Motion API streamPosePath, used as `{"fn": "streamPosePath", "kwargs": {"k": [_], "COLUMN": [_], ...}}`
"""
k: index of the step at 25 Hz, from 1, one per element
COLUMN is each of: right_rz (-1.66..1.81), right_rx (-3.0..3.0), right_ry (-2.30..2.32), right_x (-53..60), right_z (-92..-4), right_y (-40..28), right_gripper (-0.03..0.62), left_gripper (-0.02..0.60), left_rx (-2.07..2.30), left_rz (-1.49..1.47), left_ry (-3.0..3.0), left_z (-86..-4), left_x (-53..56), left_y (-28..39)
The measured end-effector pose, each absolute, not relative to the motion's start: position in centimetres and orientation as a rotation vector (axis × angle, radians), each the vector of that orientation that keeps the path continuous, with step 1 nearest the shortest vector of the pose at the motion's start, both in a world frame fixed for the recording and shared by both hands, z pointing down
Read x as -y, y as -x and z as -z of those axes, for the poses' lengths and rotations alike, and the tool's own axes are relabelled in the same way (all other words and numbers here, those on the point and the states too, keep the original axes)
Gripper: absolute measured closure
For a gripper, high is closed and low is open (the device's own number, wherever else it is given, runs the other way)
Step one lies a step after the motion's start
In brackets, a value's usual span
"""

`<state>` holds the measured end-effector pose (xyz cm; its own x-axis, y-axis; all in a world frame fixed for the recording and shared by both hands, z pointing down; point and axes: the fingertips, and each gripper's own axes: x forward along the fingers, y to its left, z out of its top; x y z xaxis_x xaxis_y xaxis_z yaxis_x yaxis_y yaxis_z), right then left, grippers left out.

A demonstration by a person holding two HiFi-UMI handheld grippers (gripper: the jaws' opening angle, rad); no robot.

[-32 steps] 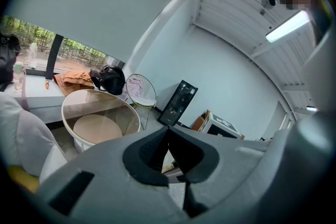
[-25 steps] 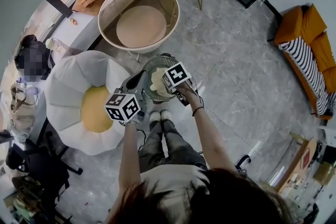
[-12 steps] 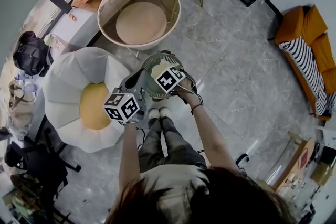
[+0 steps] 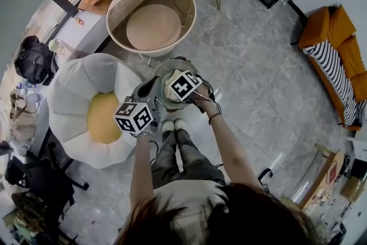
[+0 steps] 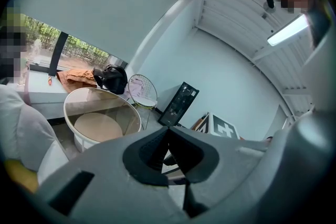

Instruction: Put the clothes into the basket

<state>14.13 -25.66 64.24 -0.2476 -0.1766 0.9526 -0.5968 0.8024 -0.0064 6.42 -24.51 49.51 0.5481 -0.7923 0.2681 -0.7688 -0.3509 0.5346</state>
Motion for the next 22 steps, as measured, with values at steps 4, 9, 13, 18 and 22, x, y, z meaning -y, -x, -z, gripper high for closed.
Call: {"fn": "streamPosePath", "kwargs": {"k": [4,9,13,18,22], "right_rz": [-0.459,-0.523,-0.564,-0.633,-0.680], "right_rx": [1.833,1.899,1.972,2.058,2.152], "right_ry": [-0.616,-0.675,-0.726,-0.814,-0.876], "right_x": [25.8,26.0,26.1,26.1,26.0], "right_z": [-63.6,-62.1,-60.3,-58.6,-56.2], "right_y": [-13.9,-13.5,-13.4,-13.6,-13.3], "right_gripper": [0.378,0.384,0.459,0.522,0.554], "left_gripper": [0.571,0.571,0.571,0.571,0.571], "left_rx": [1.240,1.230,1.225,1.226,1.222], "left_rz": [0.041,0.034,0.029,0.030,0.042], "left_ry": [-2.172,-2.179,-2.186,-2.200,-2.216], "left_z": [-49.5,-49.4,-49.1,-48.4,-47.5], "left_x": [24.3,23.9,23.6,23.7,23.5], "left_y": [-6.7,-6.8,-7.1,-6.9,-6.8]}}
